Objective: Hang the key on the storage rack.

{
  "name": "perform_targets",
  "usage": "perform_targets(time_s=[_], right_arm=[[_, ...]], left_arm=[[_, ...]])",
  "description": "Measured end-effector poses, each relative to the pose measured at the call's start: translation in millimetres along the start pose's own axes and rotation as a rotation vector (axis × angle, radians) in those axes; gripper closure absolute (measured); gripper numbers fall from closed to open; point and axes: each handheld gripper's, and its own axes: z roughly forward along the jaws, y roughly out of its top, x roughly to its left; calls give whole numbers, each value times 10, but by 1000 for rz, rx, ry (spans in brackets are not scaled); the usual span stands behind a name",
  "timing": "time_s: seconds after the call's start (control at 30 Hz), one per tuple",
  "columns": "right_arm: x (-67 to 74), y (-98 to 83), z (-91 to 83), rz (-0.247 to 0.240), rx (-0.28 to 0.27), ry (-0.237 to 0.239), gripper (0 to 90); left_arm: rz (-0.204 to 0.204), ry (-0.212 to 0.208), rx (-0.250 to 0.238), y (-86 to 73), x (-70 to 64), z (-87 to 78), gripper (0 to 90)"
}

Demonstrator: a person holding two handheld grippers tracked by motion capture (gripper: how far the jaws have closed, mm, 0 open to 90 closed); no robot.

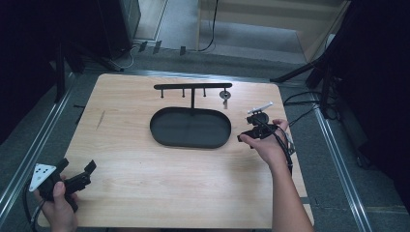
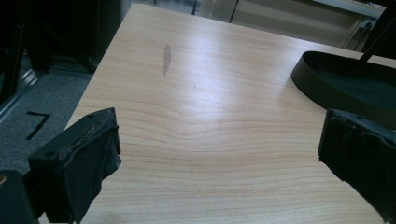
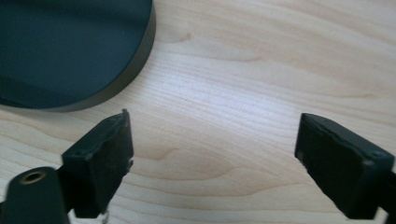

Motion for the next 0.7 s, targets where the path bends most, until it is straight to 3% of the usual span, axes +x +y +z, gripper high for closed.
perform_targets(time_s=[0.07,0.1,0.2,0.23,0.37,0.4,0.47,0.5,0.6,0.7], right_arm=[[-9,-47,21,6,-8,9,52],[-32,-161,76,20,-18,16,10],[-56,-273,117,24,-37,16,0],[-72,-408,142,23,-93,31,0],[-113,-621,166,44,-183,44,0],[-113,-621,166,44,-183,44,0],[-136,-733,163,65,-234,43,0],[-168,-859,153,91,-287,42,0],[-196,-958,151,109,-332,34,0],[-265,-1172,155,155,-380,44,0]], left_arm=[[0,0,0,0,-1,0,0],[4,1,1,0,-2,0,0],[6,1,0,-1,-4,1,0],[6,2,1,-1,-4,0,0],[9,2,0,-1,-6,0,0],[10,3,0,-1,-7,1,0],[11,4,0,-1,-10,1,0],[11,5,2,0,-10,2,0],[13,4,1,0,-10,3,0],[15,5,2,-1,-14,2,0]])
